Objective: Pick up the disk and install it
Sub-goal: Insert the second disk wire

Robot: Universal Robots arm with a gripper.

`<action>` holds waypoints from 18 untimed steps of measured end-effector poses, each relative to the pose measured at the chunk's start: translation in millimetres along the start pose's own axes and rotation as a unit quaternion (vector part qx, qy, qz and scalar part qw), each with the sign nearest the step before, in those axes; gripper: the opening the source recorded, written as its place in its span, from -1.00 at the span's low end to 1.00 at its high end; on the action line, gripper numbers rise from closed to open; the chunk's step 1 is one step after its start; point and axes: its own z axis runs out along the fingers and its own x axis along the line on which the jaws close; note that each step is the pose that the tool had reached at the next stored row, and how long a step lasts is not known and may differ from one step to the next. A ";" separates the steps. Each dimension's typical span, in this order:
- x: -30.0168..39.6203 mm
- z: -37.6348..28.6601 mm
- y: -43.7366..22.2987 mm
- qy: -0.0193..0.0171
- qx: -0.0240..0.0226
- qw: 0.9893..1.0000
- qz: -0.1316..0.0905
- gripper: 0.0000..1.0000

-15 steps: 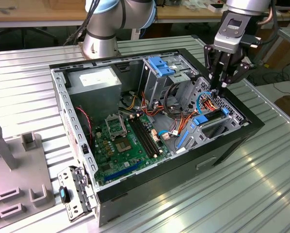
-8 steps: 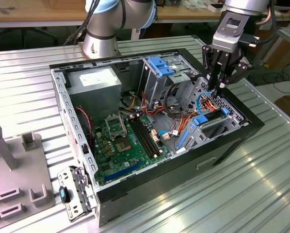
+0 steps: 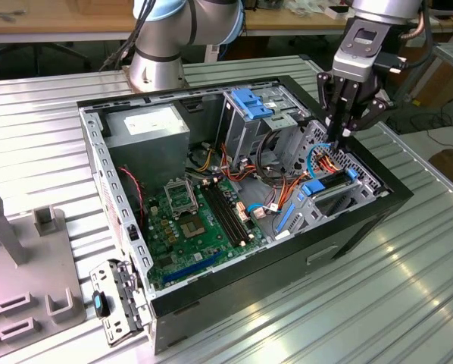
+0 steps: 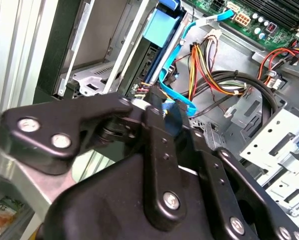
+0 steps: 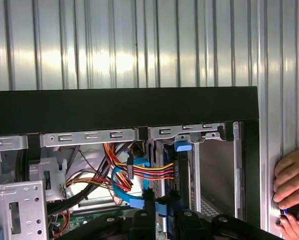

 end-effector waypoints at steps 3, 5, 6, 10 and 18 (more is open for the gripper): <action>0.0 0.0 0.6 -0.002 0.000 1.000 0.001 -0.67; 0.0 0.3 0.6 -0.002 0.000 1.000 0.001 -0.67; -1.3 1.0 0.7 -0.002 0.000 1.000 0.001 -0.67; -16.6 6.2 1.6 0.033 0.001 0.999 -0.001 -0.67; -55.1 20.9 3.8 0.095 0.004 0.995 -0.004 -0.67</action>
